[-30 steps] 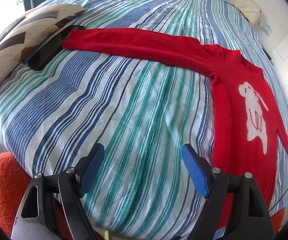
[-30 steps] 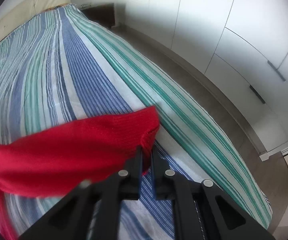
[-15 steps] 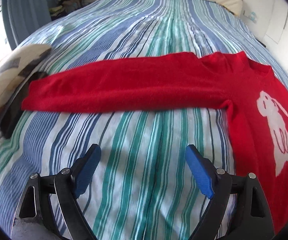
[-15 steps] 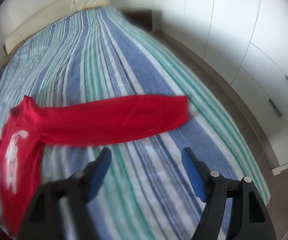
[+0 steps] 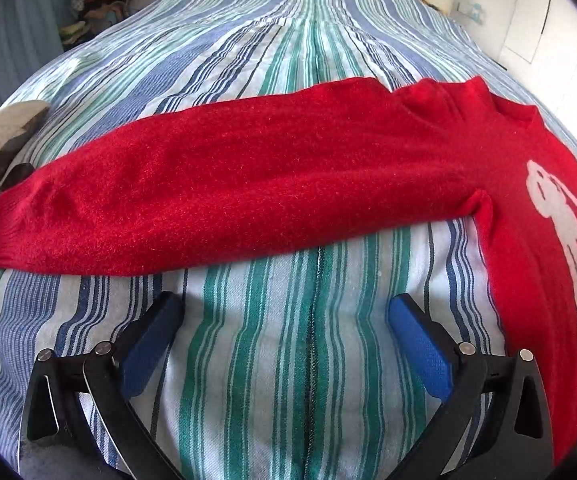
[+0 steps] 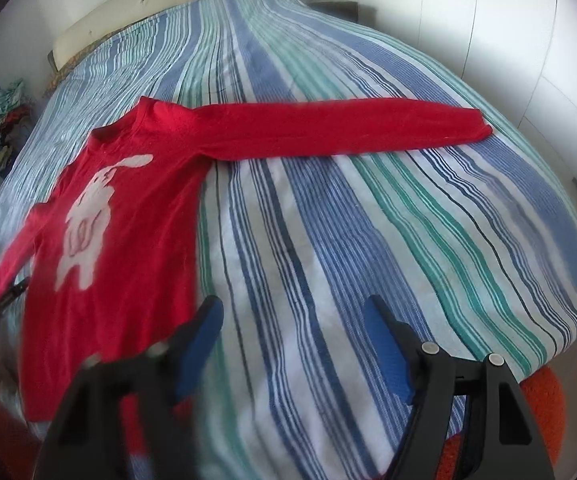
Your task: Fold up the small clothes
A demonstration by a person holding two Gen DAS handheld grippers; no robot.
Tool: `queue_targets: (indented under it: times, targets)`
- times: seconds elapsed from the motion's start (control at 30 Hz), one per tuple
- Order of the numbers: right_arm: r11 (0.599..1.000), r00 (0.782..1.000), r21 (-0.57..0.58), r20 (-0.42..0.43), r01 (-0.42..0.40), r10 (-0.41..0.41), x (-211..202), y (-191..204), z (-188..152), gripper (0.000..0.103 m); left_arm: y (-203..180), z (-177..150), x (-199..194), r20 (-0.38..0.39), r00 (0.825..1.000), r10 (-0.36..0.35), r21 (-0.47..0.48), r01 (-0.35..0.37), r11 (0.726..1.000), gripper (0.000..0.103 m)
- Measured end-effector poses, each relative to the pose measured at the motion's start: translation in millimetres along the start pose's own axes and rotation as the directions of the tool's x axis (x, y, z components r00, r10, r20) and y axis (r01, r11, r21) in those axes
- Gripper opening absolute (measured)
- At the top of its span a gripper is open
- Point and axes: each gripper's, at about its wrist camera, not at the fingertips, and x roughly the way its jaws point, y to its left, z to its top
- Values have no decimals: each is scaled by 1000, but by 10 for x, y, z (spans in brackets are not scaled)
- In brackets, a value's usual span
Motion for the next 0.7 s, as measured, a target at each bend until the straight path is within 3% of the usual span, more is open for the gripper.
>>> queue_targets:
  times: [0.2, 0.47, 0.7]
  targets:
    - [999, 999, -26, 11, 41, -41, -121, 218, 13, 72, -9, -28, 6, 1, 1000, 3, 1, -3, 1000, 103]
    - [993, 992, -23, -35, 117, -118, -33, 477, -42, 72, -19, -17, 12, -3, 1000, 15, 10, -15, 1000, 103]
    - [981, 986, -100, -15, 166, -169, -132, 724, -11, 72, -21, 0, 19, 0, 999, 33, 9, -33, 999, 103]
